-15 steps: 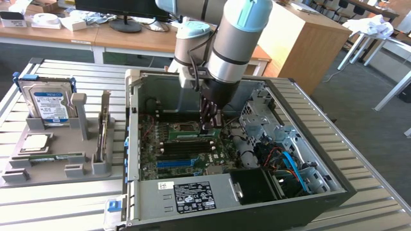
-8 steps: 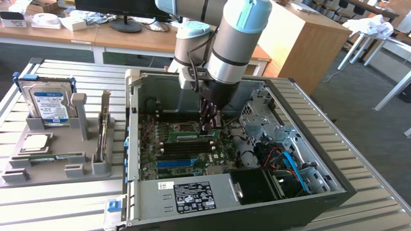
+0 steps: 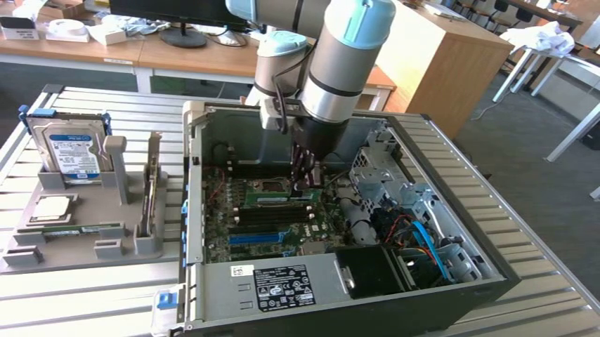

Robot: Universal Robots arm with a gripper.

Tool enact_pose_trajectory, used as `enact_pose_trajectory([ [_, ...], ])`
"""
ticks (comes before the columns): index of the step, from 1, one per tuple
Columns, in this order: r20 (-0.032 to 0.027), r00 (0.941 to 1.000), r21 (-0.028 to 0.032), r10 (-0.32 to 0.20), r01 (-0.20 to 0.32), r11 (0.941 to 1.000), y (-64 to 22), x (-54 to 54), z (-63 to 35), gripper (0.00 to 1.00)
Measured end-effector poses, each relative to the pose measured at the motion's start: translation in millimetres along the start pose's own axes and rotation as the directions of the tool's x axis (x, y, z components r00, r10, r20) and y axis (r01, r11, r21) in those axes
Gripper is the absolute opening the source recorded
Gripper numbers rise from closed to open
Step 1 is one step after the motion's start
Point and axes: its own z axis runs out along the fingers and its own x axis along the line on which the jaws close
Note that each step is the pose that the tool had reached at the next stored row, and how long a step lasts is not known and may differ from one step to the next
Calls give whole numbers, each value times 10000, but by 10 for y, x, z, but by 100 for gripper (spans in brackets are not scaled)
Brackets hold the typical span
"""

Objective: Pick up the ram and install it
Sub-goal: 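Insert the ram into the slot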

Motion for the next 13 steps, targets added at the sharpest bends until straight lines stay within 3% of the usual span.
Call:
enact_pose_trajectory([
  [13, -4, 9999, -2, -106, 106, 9999, 0, 1, 2, 11],
])
